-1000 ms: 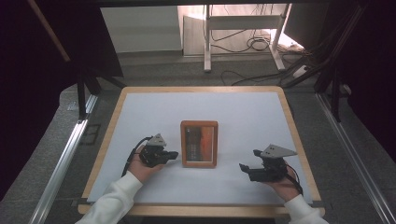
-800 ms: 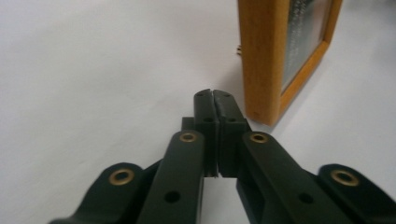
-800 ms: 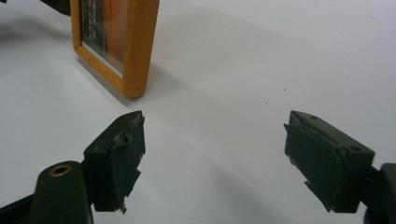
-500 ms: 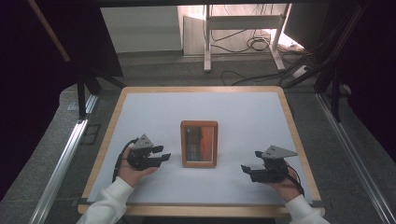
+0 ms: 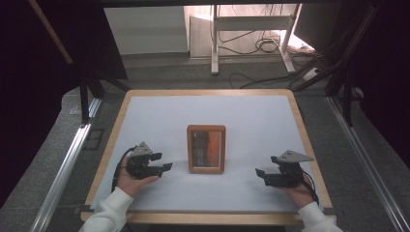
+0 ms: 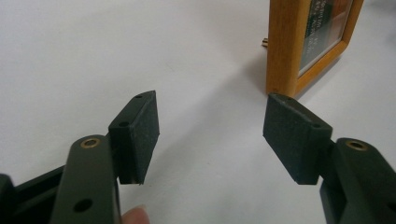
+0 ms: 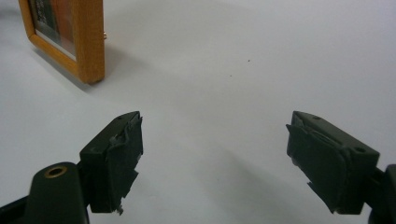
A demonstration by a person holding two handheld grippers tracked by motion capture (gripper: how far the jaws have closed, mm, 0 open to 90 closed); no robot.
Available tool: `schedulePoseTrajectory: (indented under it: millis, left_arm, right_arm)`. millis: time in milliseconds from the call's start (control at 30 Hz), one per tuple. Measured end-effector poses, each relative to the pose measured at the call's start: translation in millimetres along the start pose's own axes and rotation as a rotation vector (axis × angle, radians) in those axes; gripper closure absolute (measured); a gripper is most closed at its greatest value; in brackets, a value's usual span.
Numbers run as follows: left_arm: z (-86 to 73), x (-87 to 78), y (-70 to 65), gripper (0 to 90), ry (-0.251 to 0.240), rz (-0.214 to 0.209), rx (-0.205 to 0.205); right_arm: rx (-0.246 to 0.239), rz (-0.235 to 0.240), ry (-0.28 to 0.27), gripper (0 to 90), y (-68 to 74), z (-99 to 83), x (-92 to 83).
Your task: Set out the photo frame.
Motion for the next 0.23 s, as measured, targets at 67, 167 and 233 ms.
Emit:
schedulePoseTrajectory:
  millis: [67, 167, 233]
  left_arm:
    - [0.7, 0.5, 0.0, 34.4, 0.000, -0.003, -0.003]
    - [2.4, 0.8, 0.9, 32.8, -0.006, -0.006, -0.002]
    - [3.2, 1.4, 2.5, 31.2, -0.011, 0.001, -0.004]
  right_arm:
    - [-0.004, 0.002, -0.003, 18.5, 0.7, 0.0, -0.6]
    - [-0.001, 0.002, -0.015, 18.5, 1.1, 1.4, -2.4]
    - [0.006, 0.001, -0.027, 18.5, 0.0, 2.9, -3.3]
Point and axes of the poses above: each handheld gripper's, and its own axes: x roughly forward along the jaws, z roughly out of its top, y roughly to its left, the point moved 10 cm from there along x, roughly forward along the jaws, and after that the axes turned 8 degrees about -x, right-handed, at the moved point
